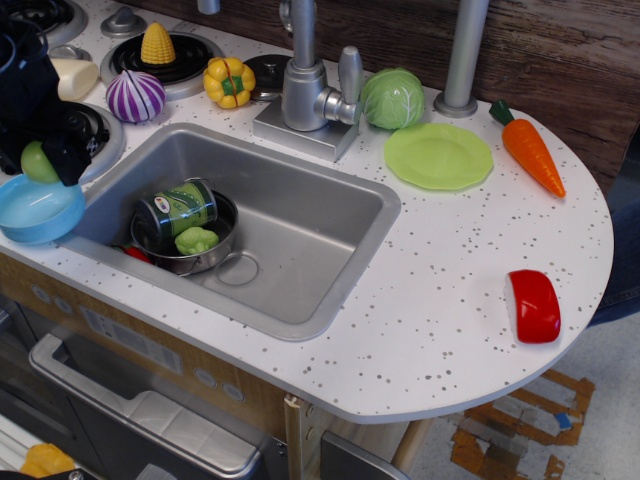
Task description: Put pear in bowl
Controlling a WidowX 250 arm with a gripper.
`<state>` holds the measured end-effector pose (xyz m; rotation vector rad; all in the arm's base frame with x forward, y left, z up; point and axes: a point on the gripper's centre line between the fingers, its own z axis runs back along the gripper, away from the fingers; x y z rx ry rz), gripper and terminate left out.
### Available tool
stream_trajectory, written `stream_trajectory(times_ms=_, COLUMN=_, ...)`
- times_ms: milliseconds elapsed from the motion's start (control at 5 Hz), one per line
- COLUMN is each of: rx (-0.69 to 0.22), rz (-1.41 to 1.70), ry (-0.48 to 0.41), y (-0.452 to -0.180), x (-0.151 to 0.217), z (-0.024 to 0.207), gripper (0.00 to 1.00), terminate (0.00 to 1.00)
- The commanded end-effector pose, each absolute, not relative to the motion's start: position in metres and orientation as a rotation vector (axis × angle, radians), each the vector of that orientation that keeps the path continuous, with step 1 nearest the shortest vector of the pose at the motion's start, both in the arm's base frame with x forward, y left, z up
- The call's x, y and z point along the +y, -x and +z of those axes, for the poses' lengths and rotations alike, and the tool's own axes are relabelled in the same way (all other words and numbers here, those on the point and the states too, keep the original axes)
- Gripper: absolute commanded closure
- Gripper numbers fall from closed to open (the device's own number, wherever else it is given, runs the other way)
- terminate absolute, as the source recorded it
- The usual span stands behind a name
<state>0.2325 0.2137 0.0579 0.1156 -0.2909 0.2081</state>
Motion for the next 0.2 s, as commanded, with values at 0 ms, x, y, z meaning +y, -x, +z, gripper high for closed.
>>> stream_trajectory(times_ms=0, rx=-0.369, rz=0.156, ry=-0.162, y=-0.2280, x=0.2380, z=0.0613, gripper=0.00, terminate=1.00)
